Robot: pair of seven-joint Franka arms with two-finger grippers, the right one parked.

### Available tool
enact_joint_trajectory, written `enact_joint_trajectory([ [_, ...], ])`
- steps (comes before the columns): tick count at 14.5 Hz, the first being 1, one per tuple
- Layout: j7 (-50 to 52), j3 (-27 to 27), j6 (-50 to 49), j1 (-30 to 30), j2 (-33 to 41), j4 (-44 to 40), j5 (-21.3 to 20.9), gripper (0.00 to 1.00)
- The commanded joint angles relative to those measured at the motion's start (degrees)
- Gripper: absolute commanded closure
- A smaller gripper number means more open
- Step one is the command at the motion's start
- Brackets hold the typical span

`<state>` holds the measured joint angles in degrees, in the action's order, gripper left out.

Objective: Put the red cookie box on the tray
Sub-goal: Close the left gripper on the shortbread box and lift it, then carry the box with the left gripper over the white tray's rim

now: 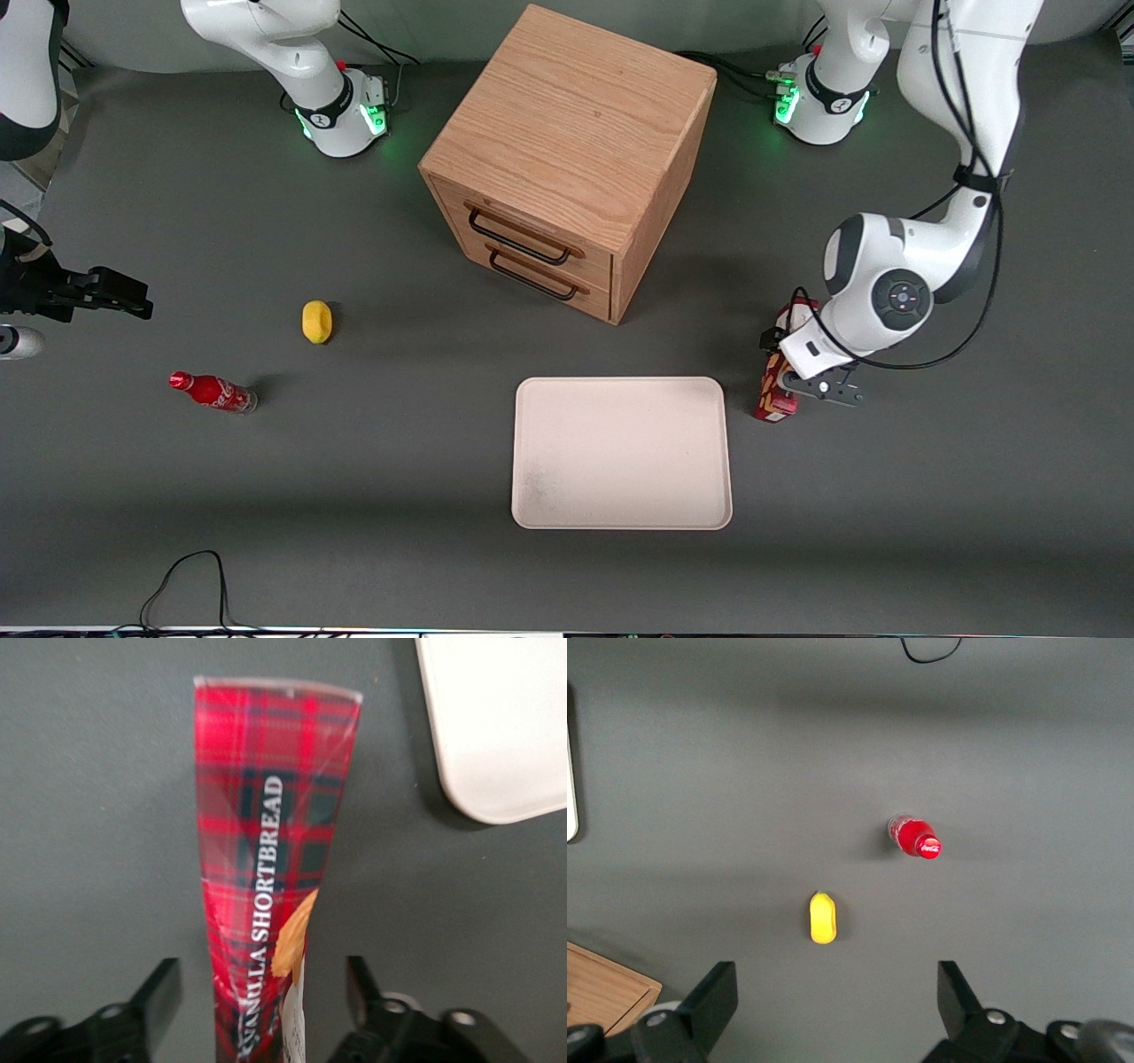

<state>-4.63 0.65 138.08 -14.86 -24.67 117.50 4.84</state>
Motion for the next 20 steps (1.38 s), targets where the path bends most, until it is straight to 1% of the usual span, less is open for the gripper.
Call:
enact_joint_trajectory([
  [1, 0.67, 0.49, -0.09, -1.04, 1.38, 1.15, 0.70, 1.00],
  [5, 0.41, 0.49, -0.27, -0.87, 1.90, 0.45, 1.05, 1.00],
  [6, 0.58, 0.58, -1.40, -0.70, 2.08, -0.69, 1.14, 1.00],
  [7, 0.58, 0.75, -5.33, -0.61, 2.34, -3.48, 1.31, 1.00],
  [10, 3.03, 1.63, -20.09, -0.43, 2.26, -16.74, 1.23, 1.00],
  [14, 10.58, 1.63, -29.25, -0.08, 1.56, -31.77, 1.40, 1.00],
  [17, 21.98, 1.37, -35.93, -0.69, -3.09, -44.42, 1.49, 1.00],
  [18, 26.12, 1.02, -36.65, -1.48, -5.46, -48.29, 1.40, 1.00],
  [20, 31.15, 0.14, -35.52, -3.67, -10.73, -53.59, 1.32, 1.00],
])
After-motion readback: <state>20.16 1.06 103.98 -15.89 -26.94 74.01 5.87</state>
